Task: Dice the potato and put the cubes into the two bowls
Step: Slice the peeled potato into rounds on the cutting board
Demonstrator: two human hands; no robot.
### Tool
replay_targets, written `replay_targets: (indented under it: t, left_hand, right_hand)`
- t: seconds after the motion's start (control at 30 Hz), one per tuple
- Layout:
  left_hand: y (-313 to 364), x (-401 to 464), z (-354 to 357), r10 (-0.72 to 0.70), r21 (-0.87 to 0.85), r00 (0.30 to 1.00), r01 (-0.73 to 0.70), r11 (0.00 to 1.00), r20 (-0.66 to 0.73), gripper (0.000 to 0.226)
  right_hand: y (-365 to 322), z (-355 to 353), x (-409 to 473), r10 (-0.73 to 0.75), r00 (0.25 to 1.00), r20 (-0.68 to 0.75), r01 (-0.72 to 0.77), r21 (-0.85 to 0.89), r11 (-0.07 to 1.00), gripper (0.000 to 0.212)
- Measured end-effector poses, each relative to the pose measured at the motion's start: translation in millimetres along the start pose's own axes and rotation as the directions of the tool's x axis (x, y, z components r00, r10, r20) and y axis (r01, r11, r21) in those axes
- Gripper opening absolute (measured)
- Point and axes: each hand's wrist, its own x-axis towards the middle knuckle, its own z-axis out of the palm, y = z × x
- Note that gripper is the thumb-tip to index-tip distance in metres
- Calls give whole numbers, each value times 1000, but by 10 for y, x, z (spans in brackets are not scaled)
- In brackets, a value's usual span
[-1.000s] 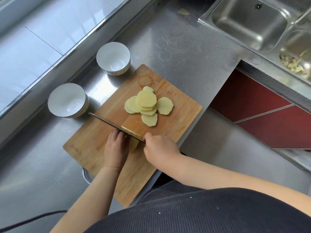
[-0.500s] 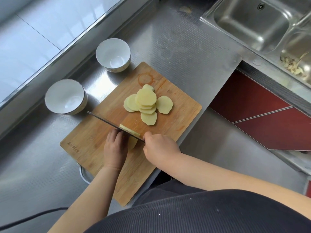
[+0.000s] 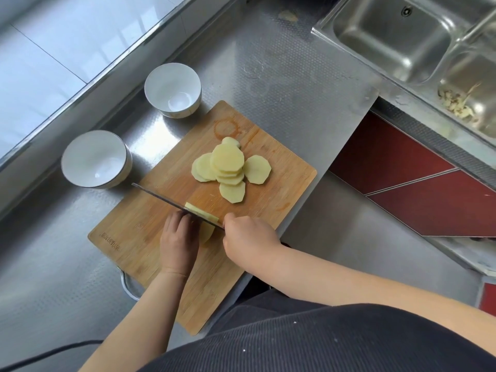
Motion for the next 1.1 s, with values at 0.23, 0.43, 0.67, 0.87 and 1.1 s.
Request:
replay_targets:
  t: [0.23,0.43,0.67,0.87,1.1]
  left_hand:
    - [-39,-1,15,-6,5,1000,6,1000,-13,19]
    - [-26,11,23,-1,-3,1000,1,1000,-21,24]
    - [-45,10,43,6,-8,999,-7,1000,-38,23]
    - [-50,17,49,26,-30,997,-28,999,-68,17]
    - [-23,30,15,24,-1,999,-24,1000,-36,24]
  right_hand:
    - [-13,24,96,33,999,43,-33,5,999,14]
    - [12,77,176,56,997,60,-55,-15,998,16]
    - [20,169,271,60,996,71,-56,-58,997,18]
    - [64,299,380,90,991,101,-85,-57,995,20]
    - [157,398,424,114,986,119,-114,-13,993,19]
